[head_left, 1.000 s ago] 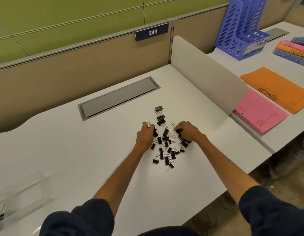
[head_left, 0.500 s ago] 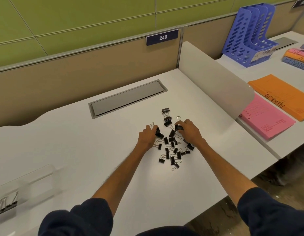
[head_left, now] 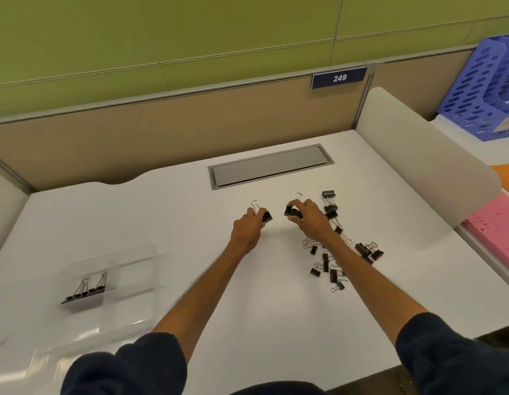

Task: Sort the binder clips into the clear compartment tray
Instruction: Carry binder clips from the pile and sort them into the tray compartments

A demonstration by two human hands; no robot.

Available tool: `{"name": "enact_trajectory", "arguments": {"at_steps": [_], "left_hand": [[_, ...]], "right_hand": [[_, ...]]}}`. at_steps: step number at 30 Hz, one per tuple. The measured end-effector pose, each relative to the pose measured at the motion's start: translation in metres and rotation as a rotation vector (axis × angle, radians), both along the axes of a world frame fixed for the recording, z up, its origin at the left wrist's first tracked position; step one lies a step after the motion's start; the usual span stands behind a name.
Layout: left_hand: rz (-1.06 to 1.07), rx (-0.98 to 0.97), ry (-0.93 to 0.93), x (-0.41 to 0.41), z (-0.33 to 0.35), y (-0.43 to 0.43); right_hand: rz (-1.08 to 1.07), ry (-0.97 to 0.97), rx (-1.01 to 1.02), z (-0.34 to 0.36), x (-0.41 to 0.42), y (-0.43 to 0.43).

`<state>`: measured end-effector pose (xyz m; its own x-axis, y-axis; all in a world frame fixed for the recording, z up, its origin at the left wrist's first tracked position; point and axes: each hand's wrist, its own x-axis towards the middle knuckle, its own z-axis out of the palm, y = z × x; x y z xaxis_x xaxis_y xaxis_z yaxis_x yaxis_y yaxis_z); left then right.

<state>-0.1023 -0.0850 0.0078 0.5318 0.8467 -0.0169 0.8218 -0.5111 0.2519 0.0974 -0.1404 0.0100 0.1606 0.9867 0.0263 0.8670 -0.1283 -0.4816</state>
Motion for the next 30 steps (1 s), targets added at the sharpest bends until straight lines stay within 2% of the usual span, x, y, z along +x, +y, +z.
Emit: {"name": "enact_trajectory", "arguments": {"at_steps": [16,21,30], "left_hand": [[0.329,0.123,-0.027,-0.223,0.014,0.015],[0.395,0.174,0.016,-0.284,0.016,0.009],[0.484,0.099,0.065,-0.389,0.005,-0.018]], "right_hand": [[0.319,0.043,0.004,0.014,-0.213,0.080],[0.400,0.064,-0.006,0.013,-0.278,0.095],[0.562,0.180,-0.099,0.007,-0.382,0.097]]}}
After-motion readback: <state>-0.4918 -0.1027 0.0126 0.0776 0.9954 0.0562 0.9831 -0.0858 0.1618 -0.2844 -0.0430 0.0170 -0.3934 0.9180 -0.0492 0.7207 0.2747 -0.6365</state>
